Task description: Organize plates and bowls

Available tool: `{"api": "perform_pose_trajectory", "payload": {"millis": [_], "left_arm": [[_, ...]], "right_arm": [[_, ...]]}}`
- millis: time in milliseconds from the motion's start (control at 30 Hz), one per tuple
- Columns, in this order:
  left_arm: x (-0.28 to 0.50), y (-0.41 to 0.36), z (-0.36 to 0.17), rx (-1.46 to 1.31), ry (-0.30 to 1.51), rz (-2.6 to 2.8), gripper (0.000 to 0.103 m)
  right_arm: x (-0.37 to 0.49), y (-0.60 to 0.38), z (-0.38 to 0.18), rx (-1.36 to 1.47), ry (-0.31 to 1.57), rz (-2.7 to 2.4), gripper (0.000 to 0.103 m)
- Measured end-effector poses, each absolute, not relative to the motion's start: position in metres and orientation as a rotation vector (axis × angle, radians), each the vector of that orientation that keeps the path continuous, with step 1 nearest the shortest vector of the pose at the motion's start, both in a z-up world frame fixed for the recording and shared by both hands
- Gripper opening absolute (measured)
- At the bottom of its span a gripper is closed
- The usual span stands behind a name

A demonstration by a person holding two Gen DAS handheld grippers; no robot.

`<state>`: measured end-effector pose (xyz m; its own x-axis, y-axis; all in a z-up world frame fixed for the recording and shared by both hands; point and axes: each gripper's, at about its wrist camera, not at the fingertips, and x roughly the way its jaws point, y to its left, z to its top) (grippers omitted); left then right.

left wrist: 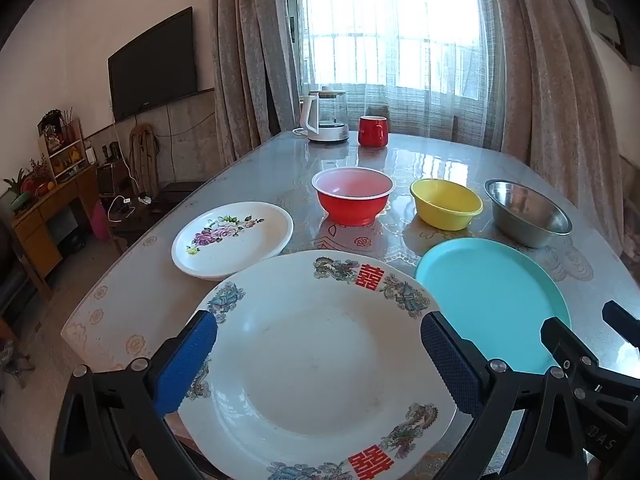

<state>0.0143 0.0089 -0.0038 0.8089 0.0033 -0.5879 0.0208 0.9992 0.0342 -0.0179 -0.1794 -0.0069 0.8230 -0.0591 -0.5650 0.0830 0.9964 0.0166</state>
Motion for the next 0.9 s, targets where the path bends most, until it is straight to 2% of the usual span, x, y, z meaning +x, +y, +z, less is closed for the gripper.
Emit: {"api": "perform_pose_trajectory", "payload": {"millis": [900], "left_arm": [[0.026, 0.009, -0.005, 0.056, 0.663, -0.015, 0.103]], "right_arm": [[-0.005, -0.182, -0.014, 0.047, 0.631, -0.066, 0.099]]}}
